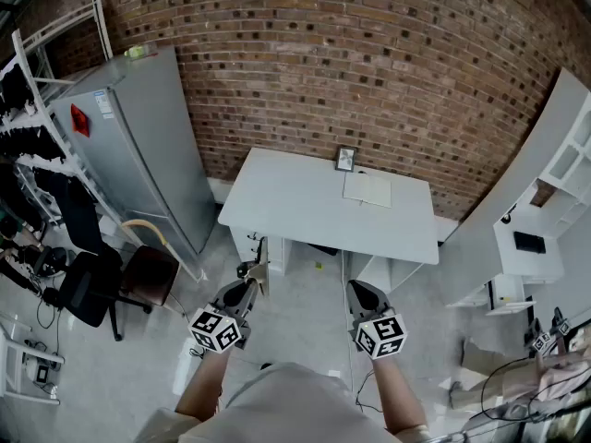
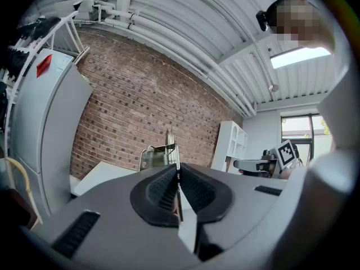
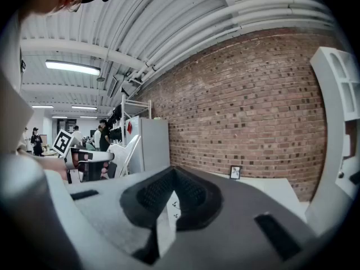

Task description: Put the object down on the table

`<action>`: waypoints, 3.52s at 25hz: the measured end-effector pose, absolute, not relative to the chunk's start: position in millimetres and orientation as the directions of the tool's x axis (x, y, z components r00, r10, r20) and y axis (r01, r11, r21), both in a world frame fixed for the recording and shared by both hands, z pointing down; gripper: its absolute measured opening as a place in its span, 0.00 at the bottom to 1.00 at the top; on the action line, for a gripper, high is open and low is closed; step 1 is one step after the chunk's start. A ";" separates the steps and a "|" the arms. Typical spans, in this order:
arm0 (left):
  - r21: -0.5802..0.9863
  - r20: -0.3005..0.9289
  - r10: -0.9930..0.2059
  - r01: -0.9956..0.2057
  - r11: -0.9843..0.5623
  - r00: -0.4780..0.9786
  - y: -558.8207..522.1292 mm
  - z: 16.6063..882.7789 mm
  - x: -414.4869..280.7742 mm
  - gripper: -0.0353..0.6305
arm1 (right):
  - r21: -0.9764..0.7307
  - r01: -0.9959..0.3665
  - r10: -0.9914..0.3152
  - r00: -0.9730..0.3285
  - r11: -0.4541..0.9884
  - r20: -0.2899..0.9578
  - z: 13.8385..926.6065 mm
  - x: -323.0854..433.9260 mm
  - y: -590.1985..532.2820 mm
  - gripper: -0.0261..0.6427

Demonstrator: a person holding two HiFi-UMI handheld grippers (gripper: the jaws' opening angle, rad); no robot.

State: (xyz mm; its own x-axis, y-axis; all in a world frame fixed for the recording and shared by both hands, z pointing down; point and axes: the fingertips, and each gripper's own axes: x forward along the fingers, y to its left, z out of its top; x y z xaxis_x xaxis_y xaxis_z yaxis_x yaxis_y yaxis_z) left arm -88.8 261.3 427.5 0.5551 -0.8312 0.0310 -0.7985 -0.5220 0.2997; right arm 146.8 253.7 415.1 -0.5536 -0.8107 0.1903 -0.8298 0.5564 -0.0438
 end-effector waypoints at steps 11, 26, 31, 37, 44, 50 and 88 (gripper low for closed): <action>0.301 0.028 -0.830 -0.796 -0.525 0.557 254.7 429.2 -91.5 0.05 | -0.052 -0.828 -0.809 -0.558 0.559 0.184 419.3 140.3 247.8 0.04; 0.303 0.039 -0.809 -0.779 -0.549 0.586 250.0 437.3 -112.7 0.05 | -0.077 -0.841 -0.817 -0.539 0.535 0.207 432.2 112.2 248.7 0.04; 0.316 0.047 -0.799 -0.767 -0.558 0.600 245.9 446.5 -126.2 0.05 | -0.076 -0.850 -0.822 -0.525 0.522 0.222 442.5 94.6 252.9 0.04; 0.312 0.047 -0.779 -0.750 -0.584 0.626 239.3 452.7 -140.3 0.05 | -0.065 -0.866 -0.836 -0.497 0.496 0.231 448.0 79.9 250.4 0.04; 0.301 0.048 -0.761 -0.736 -0.606 0.647 230.5 457.0 -154.9 0.05 | -0.054 -0.875 -0.843 -0.479 0.482 0.246 454.2 60.6 249.2 0.04; 0.325 0.053 -0.759 -0.730 -0.601 0.649 225.3 466.1 -162.0 0.05 | -0.055 -0.879 -0.841 -0.471 0.475 0.266 459.9 53.6 246.9 0.04; 0.347 0.208 -0.829 -0.832 -0.433 0.519 4.9 495.1 -69.5 0.05 | -0.131 -0.751 -0.691 -0.650 0.647 0.317 506.9 128.4 -24.0 0.04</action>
State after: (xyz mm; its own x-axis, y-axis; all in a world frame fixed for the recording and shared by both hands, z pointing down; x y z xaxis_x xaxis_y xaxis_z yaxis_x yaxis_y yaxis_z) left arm -69.5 4.9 495.1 0.5188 -0.8293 0.2079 -0.8317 -0.4333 0.3472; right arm 128.4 -24.0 506.9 -0.6502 -0.6906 0.3167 -0.7511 0.6471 -0.1309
